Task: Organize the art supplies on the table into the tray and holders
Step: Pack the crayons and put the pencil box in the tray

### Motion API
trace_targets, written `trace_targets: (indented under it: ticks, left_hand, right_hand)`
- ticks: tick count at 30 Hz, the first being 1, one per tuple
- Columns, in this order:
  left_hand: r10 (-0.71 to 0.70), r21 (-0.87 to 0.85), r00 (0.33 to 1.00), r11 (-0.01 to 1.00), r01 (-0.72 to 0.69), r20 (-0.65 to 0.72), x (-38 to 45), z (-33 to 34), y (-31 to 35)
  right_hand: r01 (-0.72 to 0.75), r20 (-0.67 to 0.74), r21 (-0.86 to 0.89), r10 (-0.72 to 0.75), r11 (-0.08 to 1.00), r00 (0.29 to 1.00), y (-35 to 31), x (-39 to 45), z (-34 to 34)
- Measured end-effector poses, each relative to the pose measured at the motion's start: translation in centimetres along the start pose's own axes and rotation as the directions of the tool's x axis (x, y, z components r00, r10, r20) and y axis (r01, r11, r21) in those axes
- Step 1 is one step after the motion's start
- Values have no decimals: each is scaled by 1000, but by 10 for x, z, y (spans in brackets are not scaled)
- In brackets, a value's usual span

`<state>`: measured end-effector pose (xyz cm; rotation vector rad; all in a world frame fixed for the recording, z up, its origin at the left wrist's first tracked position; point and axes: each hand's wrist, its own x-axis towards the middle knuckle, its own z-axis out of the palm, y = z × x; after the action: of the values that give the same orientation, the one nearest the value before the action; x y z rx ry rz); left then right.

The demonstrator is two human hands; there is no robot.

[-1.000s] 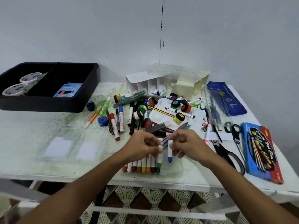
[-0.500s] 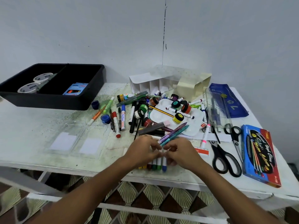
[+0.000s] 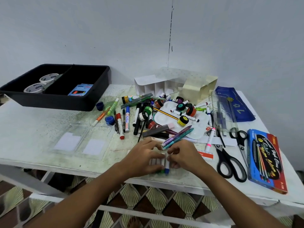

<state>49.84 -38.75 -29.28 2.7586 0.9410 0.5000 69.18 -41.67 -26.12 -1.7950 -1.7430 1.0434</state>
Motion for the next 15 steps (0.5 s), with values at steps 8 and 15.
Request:
trace_targets:
  ticks: [8,15]
  left_hand:
    - [14,39,1000,999,-14,-7,-4,2,-1]
    - [8,51,1000,999,-8,-7,-7,6,-2]
  right_hand:
    - [64,4,-113,-64,991,998,-2,1,2]
    - [113,-22,-286,-124,952,992,-6,-1,7]
